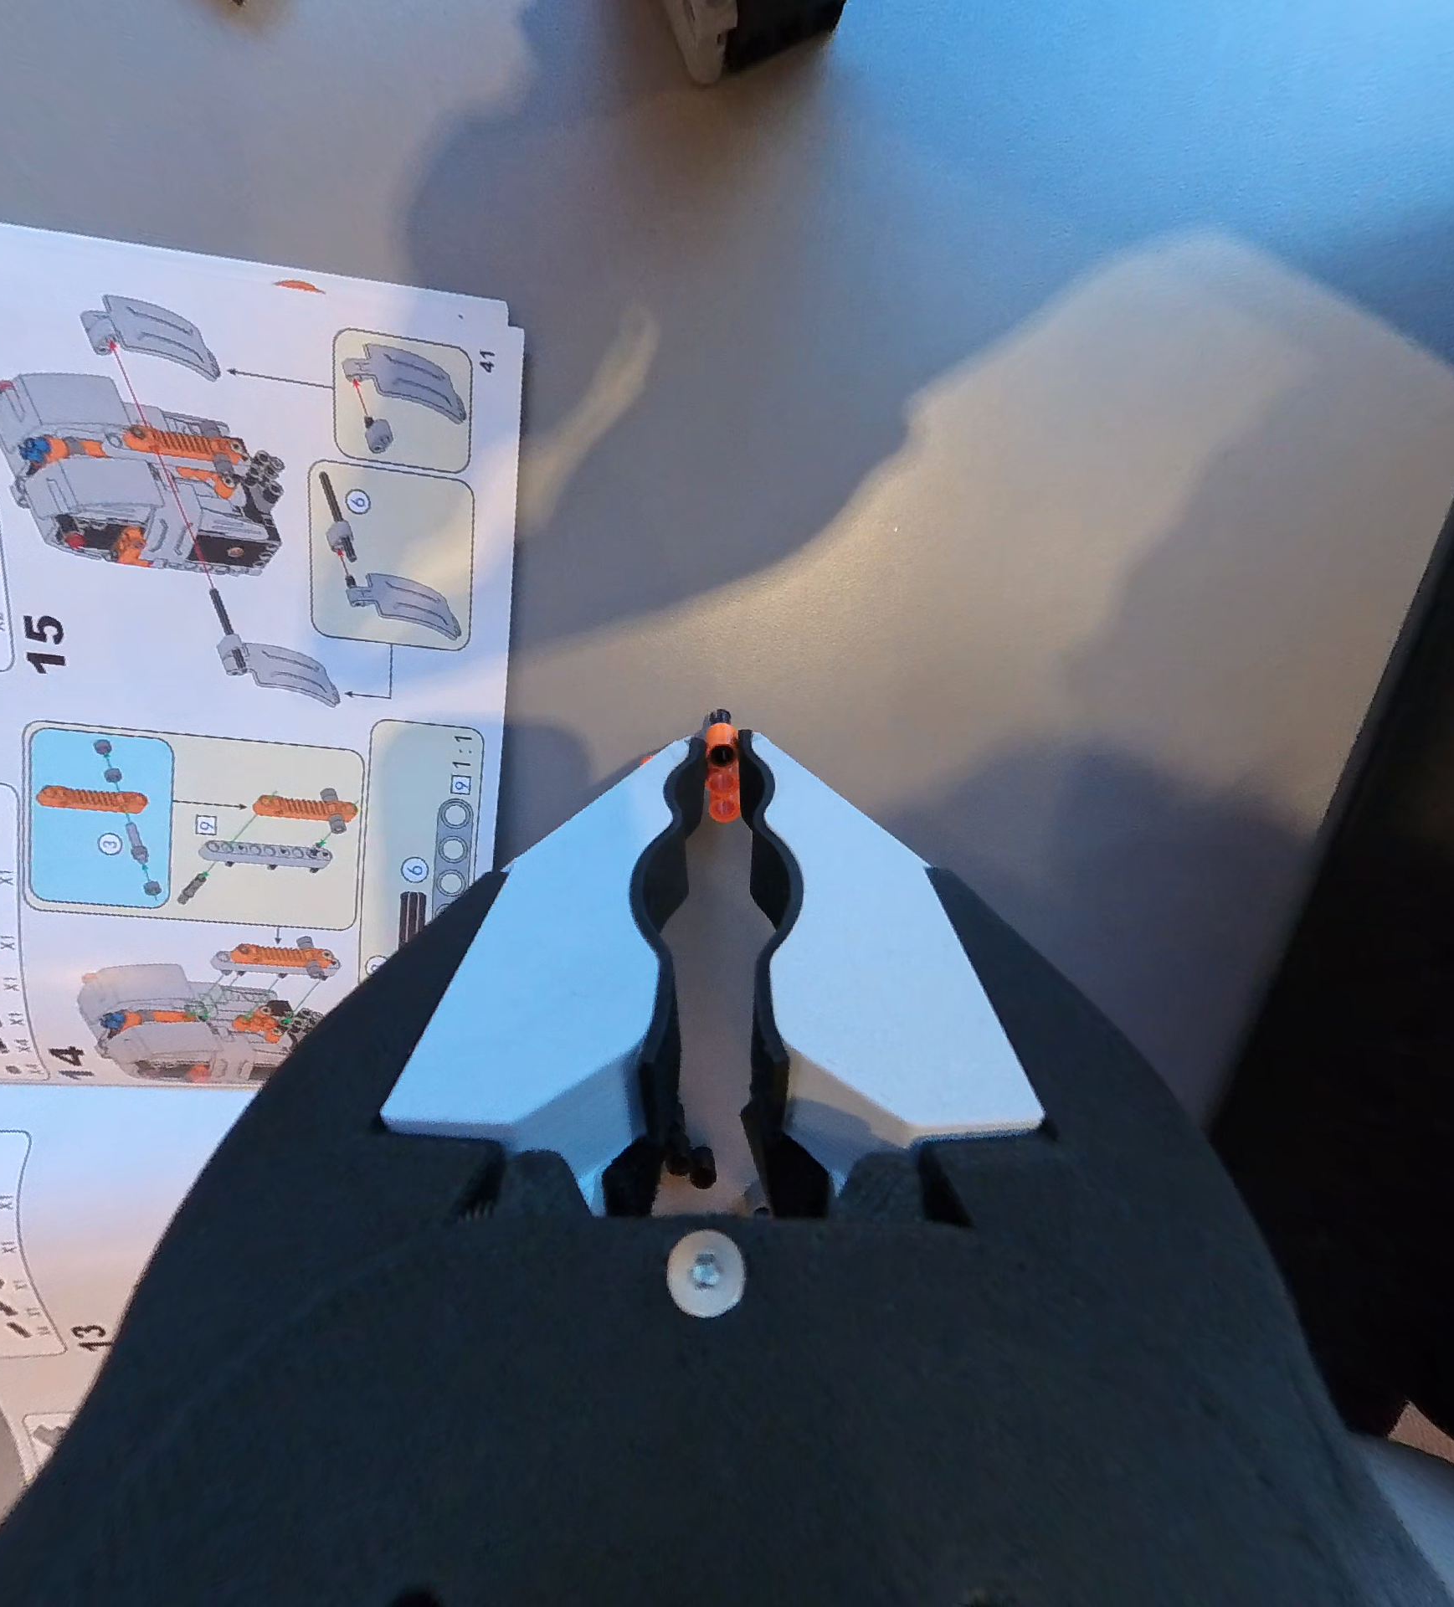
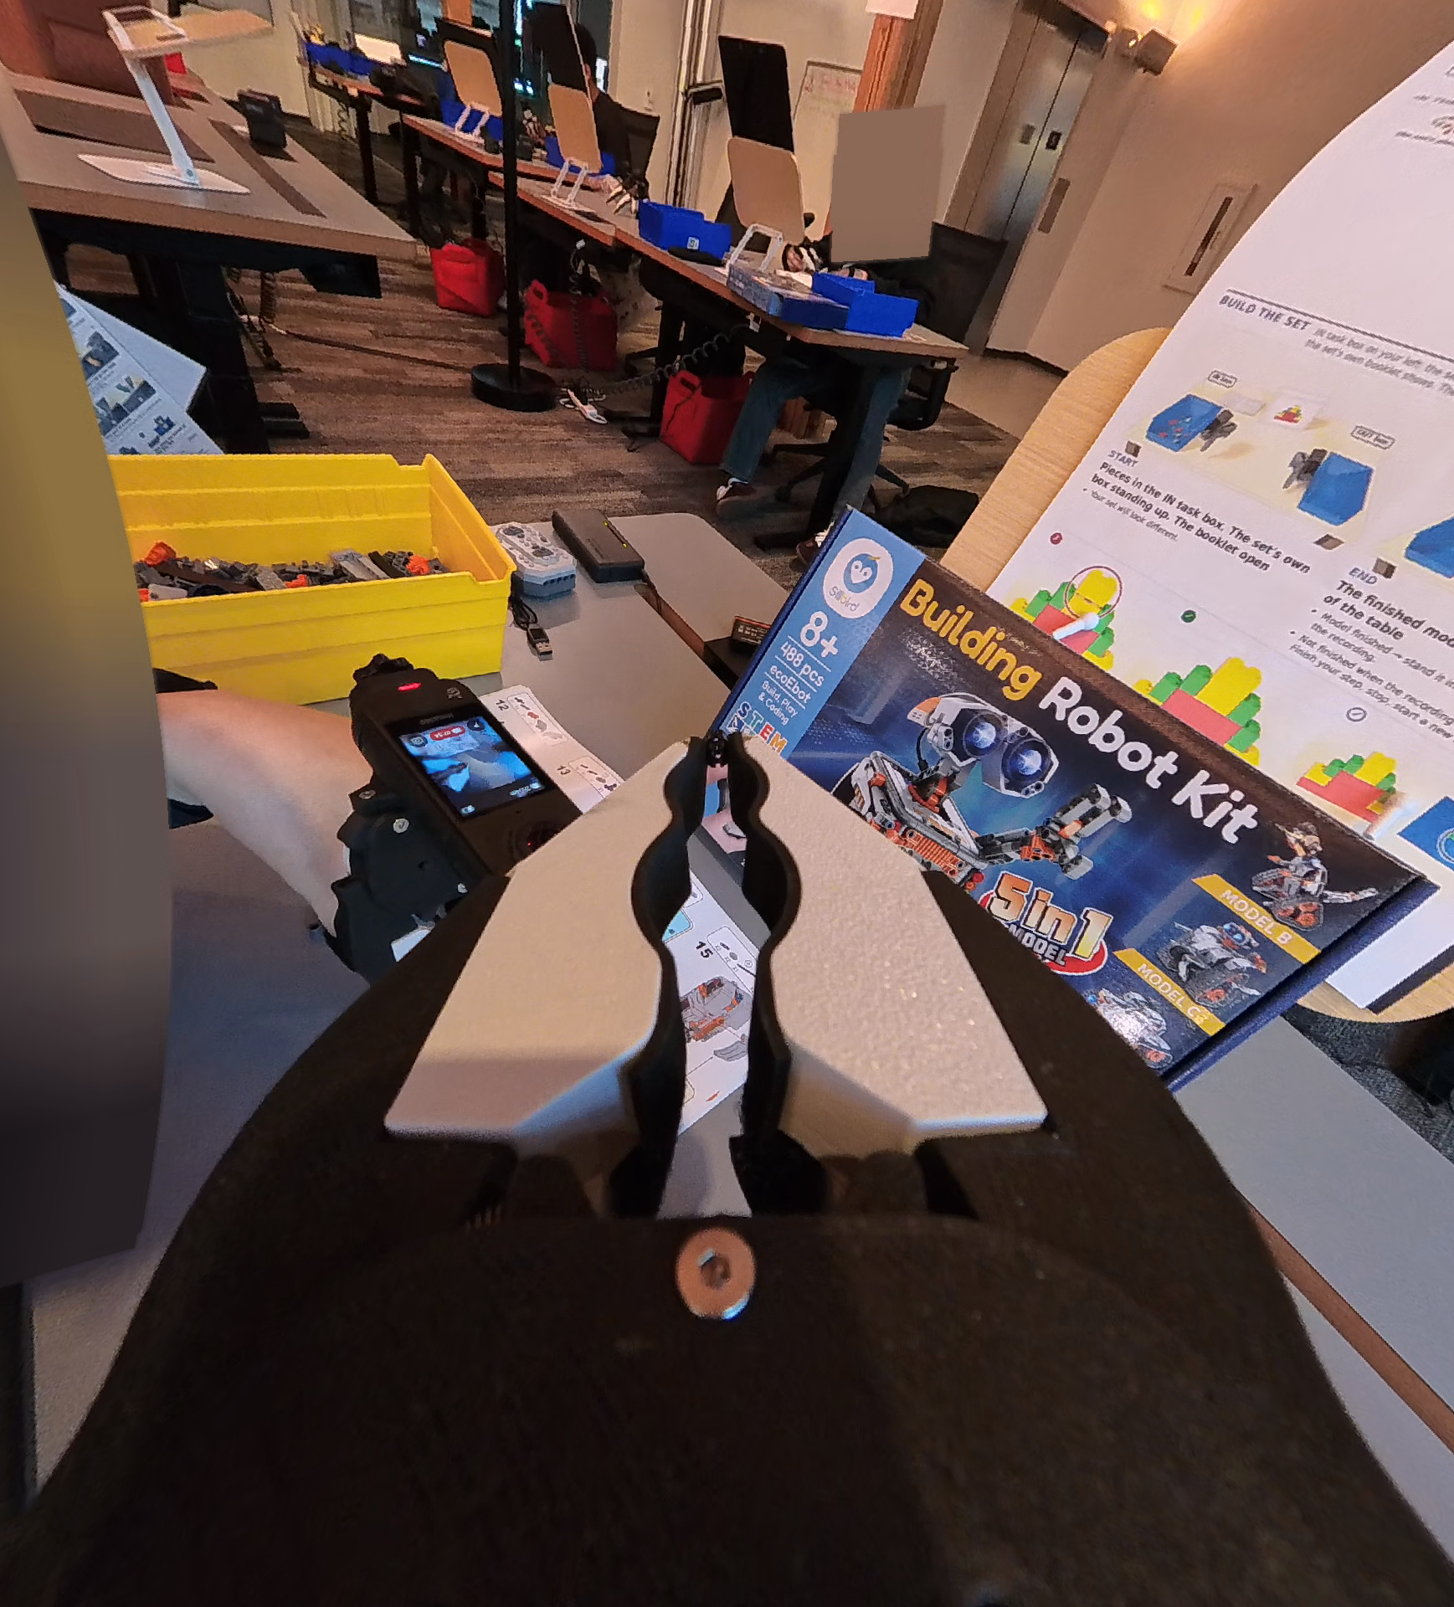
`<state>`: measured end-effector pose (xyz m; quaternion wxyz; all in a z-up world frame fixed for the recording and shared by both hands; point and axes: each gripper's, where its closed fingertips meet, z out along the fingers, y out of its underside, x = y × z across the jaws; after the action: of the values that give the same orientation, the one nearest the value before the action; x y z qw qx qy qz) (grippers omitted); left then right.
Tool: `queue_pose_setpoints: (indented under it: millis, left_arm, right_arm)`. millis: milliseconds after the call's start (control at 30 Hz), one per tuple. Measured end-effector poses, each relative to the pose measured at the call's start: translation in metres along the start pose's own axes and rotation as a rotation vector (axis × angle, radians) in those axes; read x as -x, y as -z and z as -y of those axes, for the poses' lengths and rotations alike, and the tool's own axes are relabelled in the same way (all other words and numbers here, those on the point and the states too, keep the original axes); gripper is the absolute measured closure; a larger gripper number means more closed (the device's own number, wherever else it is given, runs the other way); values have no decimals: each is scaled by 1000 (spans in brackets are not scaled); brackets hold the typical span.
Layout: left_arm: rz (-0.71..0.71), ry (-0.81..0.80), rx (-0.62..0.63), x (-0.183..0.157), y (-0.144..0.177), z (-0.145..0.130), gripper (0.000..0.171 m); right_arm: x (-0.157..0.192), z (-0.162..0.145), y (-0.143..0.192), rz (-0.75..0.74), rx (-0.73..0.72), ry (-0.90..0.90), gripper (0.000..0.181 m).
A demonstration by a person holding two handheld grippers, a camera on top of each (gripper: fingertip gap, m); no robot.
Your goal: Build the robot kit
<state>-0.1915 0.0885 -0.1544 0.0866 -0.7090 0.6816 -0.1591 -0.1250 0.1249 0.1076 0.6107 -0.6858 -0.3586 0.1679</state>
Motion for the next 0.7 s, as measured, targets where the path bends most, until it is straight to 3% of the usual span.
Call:
queue_pose_setpoints:
  millis: [500,700]
  left_arm:
    - [-8,-11,-17,-1,-4,4,158]
    - [9,67,-123,9,25,7,147]
  right_arm:
    - [-2,-1,2,3,-3,-4,178]
    - [-3,-2,3,2,-2,-7,178]
